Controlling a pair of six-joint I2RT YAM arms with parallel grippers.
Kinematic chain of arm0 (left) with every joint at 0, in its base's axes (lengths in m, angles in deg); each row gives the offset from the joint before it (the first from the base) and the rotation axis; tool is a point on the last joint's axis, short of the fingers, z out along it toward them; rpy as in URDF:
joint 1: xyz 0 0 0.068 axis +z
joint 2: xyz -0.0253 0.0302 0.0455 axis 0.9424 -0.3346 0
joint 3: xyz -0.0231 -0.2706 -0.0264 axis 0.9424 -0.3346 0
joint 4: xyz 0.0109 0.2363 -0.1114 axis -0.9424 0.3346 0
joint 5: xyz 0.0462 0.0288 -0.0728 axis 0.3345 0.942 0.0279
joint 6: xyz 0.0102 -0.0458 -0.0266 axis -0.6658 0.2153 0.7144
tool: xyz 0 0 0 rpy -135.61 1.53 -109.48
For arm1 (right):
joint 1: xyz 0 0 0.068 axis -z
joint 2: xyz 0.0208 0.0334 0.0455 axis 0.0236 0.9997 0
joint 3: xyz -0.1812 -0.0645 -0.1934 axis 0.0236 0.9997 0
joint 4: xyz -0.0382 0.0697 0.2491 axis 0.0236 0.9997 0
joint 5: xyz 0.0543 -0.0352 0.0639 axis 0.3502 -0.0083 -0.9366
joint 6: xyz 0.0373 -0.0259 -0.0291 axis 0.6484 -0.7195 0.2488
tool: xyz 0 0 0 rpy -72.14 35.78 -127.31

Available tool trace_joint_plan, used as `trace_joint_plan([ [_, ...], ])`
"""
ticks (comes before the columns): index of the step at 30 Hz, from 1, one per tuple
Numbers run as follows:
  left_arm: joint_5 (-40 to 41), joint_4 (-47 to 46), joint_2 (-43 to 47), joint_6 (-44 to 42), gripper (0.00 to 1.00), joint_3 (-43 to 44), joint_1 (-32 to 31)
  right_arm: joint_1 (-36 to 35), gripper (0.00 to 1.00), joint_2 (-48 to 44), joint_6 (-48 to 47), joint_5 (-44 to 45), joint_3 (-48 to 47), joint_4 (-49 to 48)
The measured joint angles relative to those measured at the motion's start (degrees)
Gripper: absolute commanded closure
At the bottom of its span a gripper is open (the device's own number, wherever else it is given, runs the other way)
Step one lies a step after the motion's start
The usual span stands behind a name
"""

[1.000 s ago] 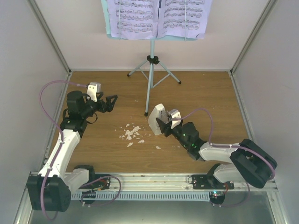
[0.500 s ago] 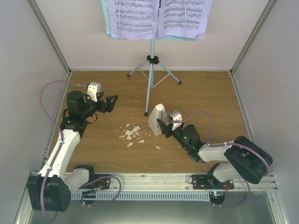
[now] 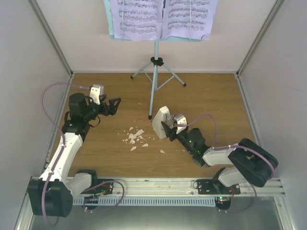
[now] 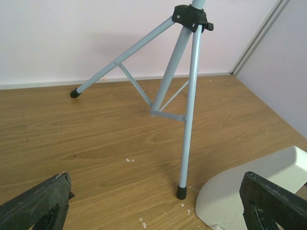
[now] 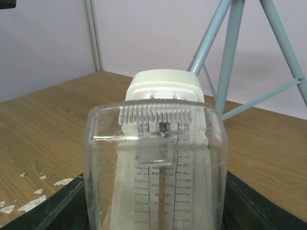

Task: Pack up the instrument practice props

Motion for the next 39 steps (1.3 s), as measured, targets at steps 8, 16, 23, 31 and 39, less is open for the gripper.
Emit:
trace_joint_plan([
  [8,-0.3,0.0,-0.4,0.0,0.04,0.0,0.0,0.0,0.49,0.8,-1.8,0.0,0.0,-0.8],
  [16,-0.5,0.0,-0.5,0.0,0.04,0.0,0.0,0.7,0.49,2.7,-0.8,-0.3,0.0,-3.0],
  [23,-0.9,0.0,-0.5,0.0,0.04,0.0,0.0,0.9,0.48,3.4,0.1,-0.5,0.6,-4.8],
  [31,-1.1,0.0,-0.5,0.0,0.04,0.0,0.0,1.2,0.45,4.2,-0.1,-1.2,0.2,-5.2],
  [39,-1.3,0.0,-0.5,0.0,0.04,0.0,0.0,1.2,0.42,4.5,-1.6,-1.2,-1.7,-2.6],
])
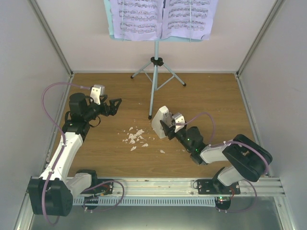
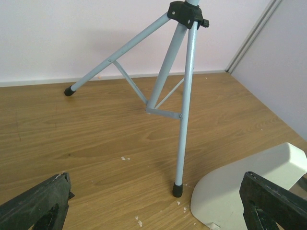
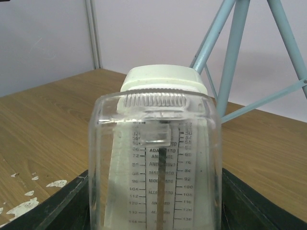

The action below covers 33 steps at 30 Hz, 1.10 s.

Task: Pack up the instrument practice props

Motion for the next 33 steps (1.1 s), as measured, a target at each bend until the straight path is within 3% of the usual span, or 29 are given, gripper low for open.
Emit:
trace_joint_plan([
  [21,-0.9,0.0,0.0,0.0,0.04,0.0,0.0,0.2,0.24,2.1,-0.7,1.0,-3.1,7.5],
  [28,-1.1,0.0,0.0,0.0,0.04,0.0,0.0,0.2,0.02,1.8,-0.8,1.2,-4.4,12.6],
  [33,-1.2,0.0,0.0,0.0,0.04,0.0,0.0,0.3,0.0,-0.1,-1.7,1.3,-5.0,16.1],
])
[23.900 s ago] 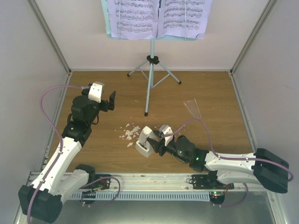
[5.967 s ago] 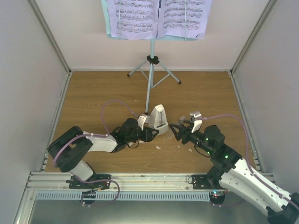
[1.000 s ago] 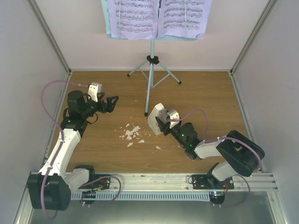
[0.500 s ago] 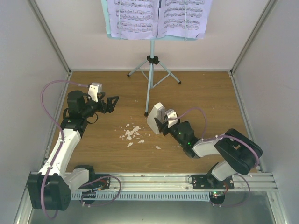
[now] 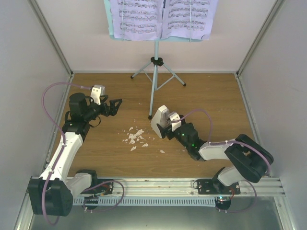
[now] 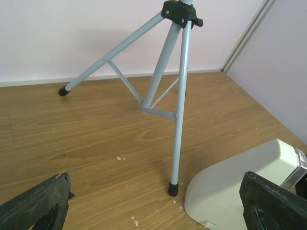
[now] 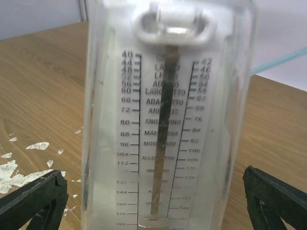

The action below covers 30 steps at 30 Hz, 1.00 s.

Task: Pack up the instrument practice props

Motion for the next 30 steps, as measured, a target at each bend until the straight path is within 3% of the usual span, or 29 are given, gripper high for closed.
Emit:
trace_joint_plan([
  [11,-1.1,0.0,-0.1,0.0,0.04,0.0,0.0,0.1,0.0,-18.0,2.1,1.0,4.8,9.4],
  [17,-2.9,0.0,-2.0,-0.1,0.05,0.0,-0.7,2.2,0.0,-30.4,9.0,1.2,9.4,21.7],
  [21,-3.2,0.8,-5.2,-0.9,0.05,0.7,-6.0,8.5,0.01,-35.9,14.4,-0.4,7.7,32.6],
  [24,-2.8,3.2,-8.9,-2.3,0.03,3.3,-13.0,17.5,0.0,-36.4,18.7,-3.6,1.6,43.1],
  [30,-2.0,8.0,-17.4,-5.2,0.01,16.7,-24.2,31.4,0.0,-33.8,23.9,-11.5,-7.1,53.0],
])
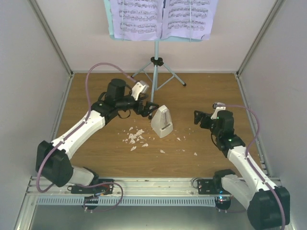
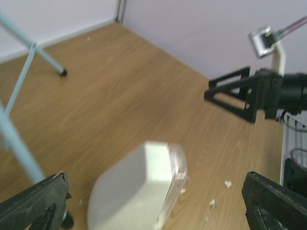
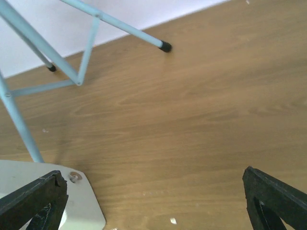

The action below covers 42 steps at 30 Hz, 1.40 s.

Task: Pack up the instrument practice props

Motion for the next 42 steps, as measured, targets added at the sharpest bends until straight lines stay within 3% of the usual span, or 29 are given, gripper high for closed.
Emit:
trace_joint_plan([
  [6,4.9,1.5,-8.9,-3.1,0.01,9.7,-6.1,3.7,0.0,-2.1,2.9,-3.2,-0.3,6.4],
  [21,7.9,3.4,-17.2,-6.4,0.01,11.3,-10.1,4.1,0.01,-9.0,5.0,-7.2,1.6,10.3],
  [42,13.4,3.1,-17.3,-11.5,0.46,9.9,-12.8,4.2,0.0,-9.7,5.2,-7.2,3.3,10.5],
])
